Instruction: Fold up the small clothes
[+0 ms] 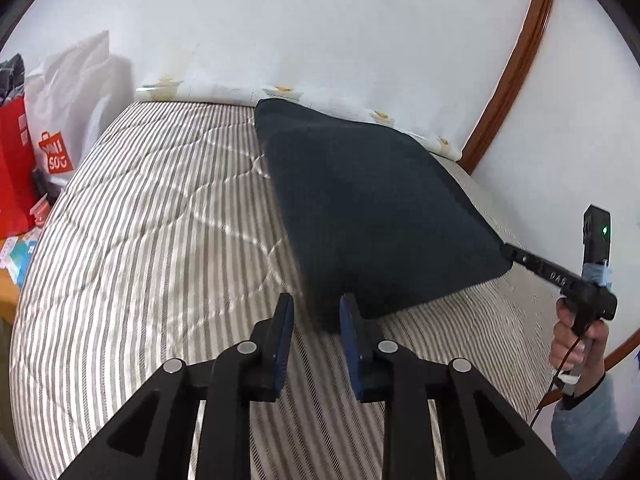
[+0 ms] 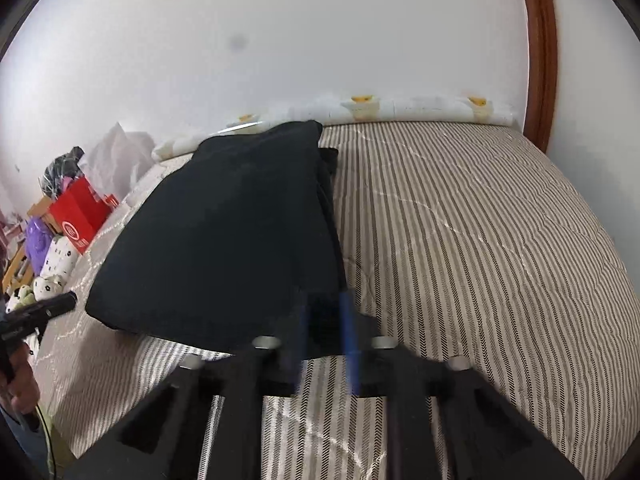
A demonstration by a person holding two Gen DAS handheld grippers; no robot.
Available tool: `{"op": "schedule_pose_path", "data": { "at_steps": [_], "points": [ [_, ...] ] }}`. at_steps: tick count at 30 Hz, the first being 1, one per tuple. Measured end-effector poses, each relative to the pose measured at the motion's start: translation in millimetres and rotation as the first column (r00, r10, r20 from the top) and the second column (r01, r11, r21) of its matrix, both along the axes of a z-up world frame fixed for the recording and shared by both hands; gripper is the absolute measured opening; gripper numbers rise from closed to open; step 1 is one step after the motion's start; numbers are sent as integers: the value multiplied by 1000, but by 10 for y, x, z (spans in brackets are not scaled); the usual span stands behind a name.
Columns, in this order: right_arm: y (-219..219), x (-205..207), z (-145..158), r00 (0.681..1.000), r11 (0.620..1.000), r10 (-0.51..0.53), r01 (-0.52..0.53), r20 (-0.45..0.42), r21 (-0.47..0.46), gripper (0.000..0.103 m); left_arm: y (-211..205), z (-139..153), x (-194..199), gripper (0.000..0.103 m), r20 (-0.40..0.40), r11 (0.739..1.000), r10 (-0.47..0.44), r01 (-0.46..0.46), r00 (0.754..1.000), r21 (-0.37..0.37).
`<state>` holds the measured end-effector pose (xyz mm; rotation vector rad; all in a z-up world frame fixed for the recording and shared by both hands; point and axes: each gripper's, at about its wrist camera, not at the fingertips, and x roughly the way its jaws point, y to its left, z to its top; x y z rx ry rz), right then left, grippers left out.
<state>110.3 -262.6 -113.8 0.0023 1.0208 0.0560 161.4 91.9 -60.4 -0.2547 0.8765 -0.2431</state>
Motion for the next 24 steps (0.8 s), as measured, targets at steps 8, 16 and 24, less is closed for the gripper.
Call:
{"op": "schedule_pose_path", "data": {
  "at_steps": [8, 16, 24],
  "points": [
    [-43, -51, 90, 999, 999, 43, -43, -8, -22, 4, -68, 17, 401, 35, 1, 999, -12, 12, 1000, 32],
    [197, 628, 182, 996, 996, 86, -85, 32, -25, 11, -85, -56, 976, 38, -22, 998, 18, -16, 1000, 65],
    [287, 1500, -61, 997, 997, 66, -67, -39, -36, 21, -57, -82, 1590, 38, -36, 994, 32, -28, 999, 103]
  ]
}}
